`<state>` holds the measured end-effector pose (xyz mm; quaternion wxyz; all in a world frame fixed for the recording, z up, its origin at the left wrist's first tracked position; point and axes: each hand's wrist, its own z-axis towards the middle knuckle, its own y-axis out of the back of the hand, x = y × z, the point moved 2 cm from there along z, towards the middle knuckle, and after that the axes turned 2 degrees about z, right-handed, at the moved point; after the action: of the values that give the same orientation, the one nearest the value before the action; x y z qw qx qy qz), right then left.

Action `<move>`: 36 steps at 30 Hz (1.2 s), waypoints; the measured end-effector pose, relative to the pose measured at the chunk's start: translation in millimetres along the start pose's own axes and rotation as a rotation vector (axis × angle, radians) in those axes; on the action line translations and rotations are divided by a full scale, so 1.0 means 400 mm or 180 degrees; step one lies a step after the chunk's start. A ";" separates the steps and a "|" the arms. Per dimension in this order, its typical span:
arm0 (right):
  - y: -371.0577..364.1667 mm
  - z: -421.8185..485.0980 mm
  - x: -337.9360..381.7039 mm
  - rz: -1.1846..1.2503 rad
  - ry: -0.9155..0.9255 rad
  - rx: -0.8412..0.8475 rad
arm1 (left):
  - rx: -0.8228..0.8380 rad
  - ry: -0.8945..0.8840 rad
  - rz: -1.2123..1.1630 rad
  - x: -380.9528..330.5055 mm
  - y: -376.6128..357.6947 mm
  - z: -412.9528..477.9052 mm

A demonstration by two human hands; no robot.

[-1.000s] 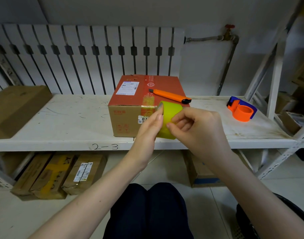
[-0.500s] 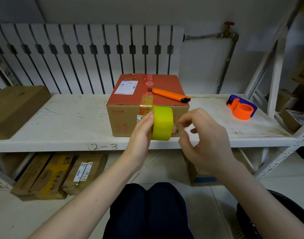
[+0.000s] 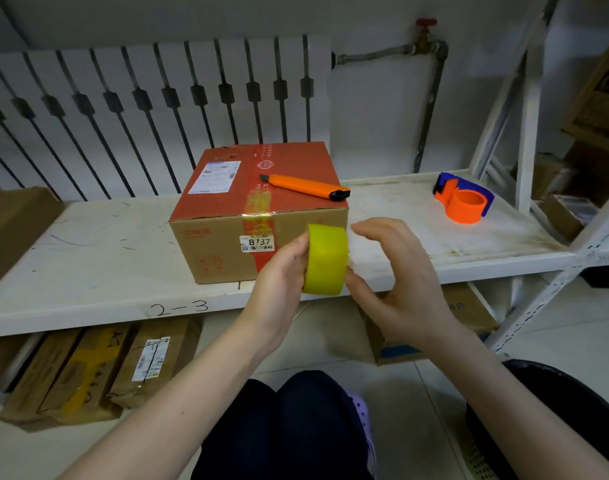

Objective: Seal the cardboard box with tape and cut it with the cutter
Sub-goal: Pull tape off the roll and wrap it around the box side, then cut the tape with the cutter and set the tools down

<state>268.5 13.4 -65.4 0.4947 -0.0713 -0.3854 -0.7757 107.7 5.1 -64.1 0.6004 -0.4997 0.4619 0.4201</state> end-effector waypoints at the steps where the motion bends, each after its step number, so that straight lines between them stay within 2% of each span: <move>1: -0.001 -0.006 -0.012 0.0176 -0.0314 0.0024 | 0.0055 0.0119 -0.0071 0.008 -0.006 0.006; 4: -0.025 -0.039 -0.064 0.0776 -0.1571 0.0529 | 0.0241 0.0272 -0.0302 0.033 -0.035 0.023; 5: -0.036 -0.053 -0.079 0.0949 -0.1696 0.0648 | 0.0282 0.0249 -0.0310 0.041 -0.046 0.030; 9: -0.039 -0.068 -0.109 0.1339 -0.1579 0.0313 | 0.0062 0.0250 0.0056 0.075 -0.091 0.068; 14: -0.024 -0.053 -0.177 0.1907 -0.1792 0.0320 | -0.0436 0.0603 0.0462 0.088 -0.125 0.132; 16: -0.003 -0.035 -0.229 0.1540 -0.1931 0.0150 | -0.0426 0.0846 0.0994 0.082 -0.120 0.158; 19: 0.030 0.022 -0.351 0.0168 -0.1838 -0.0142 | -0.0294 0.0799 0.1416 0.062 -0.105 0.192; 22: 0.025 0.099 -0.493 -0.0920 -0.1800 -0.0012 | -0.0173 0.0130 0.1839 0.023 -0.096 0.230; 25: -0.009 0.177 -0.603 -0.1717 -0.1893 0.0307 | -0.0356 -0.0542 0.2333 -0.021 -0.068 0.275; 27: -0.036 0.222 -0.652 -0.2156 -0.1952 0.0524 | -0.0551 -0.0793 0.2619 -0.048 -0.041 0.300; 30: -0.063 0.251 -0.713 -0.2523 -0.2136 0.0672 | -0.0850 -0.0939 0.3013 -0.076 -0.004 0.326; 36: -0.089 0.211 -0.751 -0.2497 -0.1974 0.0631 | -0.1031 -0.1017 0.3528 -0.079 0.059 0.354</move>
<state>366.8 291.3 -173.5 0.0329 -0.1008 -0.5837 -0.8050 97.1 146.9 -28.0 0.2700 -0.2002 0.4879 0.8056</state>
